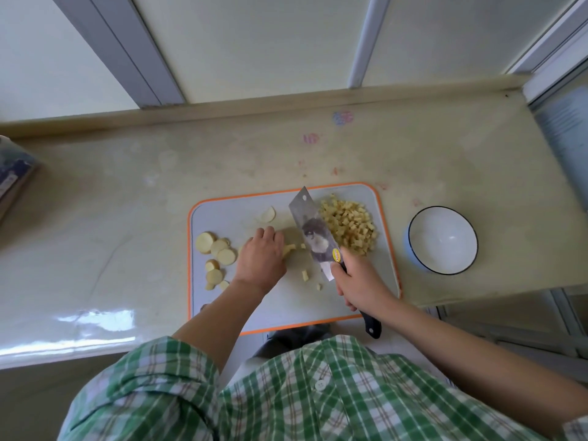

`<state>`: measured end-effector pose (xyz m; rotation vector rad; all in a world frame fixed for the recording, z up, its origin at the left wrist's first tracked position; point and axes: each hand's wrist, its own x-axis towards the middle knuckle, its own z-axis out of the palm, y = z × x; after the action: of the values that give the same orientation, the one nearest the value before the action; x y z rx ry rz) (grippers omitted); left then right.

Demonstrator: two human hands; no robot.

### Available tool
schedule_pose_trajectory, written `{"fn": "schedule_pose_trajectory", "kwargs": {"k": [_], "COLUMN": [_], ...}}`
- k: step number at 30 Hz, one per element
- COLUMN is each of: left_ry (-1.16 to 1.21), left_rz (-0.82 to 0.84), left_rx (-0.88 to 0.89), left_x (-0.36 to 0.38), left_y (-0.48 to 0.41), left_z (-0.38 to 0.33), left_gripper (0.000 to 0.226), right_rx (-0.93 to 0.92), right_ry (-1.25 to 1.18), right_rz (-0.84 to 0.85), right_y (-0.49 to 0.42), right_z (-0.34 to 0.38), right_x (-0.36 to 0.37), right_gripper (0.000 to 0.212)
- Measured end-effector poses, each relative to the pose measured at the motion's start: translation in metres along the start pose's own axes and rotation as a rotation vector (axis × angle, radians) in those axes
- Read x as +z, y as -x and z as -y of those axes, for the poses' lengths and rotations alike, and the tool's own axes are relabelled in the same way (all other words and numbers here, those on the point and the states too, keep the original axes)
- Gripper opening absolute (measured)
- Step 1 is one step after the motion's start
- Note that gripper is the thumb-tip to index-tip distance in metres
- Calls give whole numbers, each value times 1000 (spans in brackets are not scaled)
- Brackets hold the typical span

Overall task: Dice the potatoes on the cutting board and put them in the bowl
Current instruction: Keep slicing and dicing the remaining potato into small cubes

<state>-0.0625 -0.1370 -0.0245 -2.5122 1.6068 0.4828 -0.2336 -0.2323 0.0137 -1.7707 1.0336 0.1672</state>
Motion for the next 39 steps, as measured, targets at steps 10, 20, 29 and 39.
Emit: {"fn": "schedule_pose_trajectory", "kwargs": {"k": [10, 20, 29, 39], "left_ry": [68, 207, 186, 183], "left_rz": [-44, -61, -37, -55], "left_rx": [-58, -20, -30, -3], "left_x": [9, 12, 11, 12], "left_y": [6, 3, 3, 4], "left_z": [9, -2, -3, 0], "left_gripper": [40, 38, 41, 41], "right_rx": [-94, 7, 5, -32], "right_ry": [44, 105, -45, 209], "right_rz": [-136, -264, -178, -196], "right_y": [4, -8, -7, -14], "right_z": [-22, -36, -24, -33], "right_x": [59, 17, 11, 6], "right_gripper": [21, 13, 16, 12]}}
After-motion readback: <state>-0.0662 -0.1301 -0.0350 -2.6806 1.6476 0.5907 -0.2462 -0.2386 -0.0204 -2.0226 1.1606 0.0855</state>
